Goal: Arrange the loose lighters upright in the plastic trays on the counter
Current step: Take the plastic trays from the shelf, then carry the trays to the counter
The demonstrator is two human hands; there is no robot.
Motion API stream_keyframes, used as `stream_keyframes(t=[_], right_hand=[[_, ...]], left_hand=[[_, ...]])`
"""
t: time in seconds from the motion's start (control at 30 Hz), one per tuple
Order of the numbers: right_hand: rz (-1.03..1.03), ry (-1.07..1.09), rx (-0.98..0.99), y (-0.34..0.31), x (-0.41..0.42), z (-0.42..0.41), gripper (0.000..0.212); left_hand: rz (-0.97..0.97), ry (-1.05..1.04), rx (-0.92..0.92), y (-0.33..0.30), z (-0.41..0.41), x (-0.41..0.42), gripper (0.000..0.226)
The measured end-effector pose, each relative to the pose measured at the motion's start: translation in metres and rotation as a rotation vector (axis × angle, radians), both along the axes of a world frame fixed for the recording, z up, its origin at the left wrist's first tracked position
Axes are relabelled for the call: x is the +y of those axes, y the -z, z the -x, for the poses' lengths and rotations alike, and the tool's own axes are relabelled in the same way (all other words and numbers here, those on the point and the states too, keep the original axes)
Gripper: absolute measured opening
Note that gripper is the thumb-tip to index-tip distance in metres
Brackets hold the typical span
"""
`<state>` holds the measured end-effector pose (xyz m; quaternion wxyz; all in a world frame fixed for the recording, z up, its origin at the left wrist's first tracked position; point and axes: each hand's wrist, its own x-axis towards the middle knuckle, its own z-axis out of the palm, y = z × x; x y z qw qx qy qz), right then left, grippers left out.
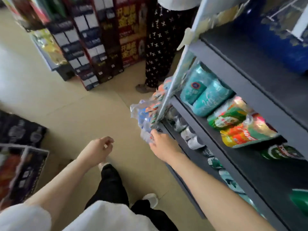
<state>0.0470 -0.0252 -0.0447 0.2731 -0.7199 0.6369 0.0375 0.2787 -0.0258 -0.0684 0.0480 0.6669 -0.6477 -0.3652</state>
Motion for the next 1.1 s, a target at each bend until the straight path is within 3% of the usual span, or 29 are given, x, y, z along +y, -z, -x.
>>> stream_keyframes(t=[0.2,0.37,0.8,0.93,1.1], right_hand=[[0.025,-0.244,-0.071,-0.009,-0.083,-0.14,0.017],[-0.015,-0.318,-0.127,-0.01,-0.149,-0.235,0.012],[-0.063,-0.367,0.182,0.031,-0.37,-0.33,0.012],[-0.073,-0.436,0.195,0.036,-0.459,-0.38,0.011],[-0.041,-0.603,0.121,0.012,-0.552,-0.477,0.013]], left_hand=[[0.044,-0.284,-0.032,0.002,-0.122,-0.022,0.022],[0.012,-0.406,-0.06,-0.002,-0.219,-0.054,0.022],[0.209,-0.461,0.076,-0.029,-0.344,-0.232,0.023],[0.144,-0.489,0.008,-0.025,-0.387,-0.301,0.025],[0.033,-0.673,-0.036,-0.008,-0.454,-0.351,0.026]])
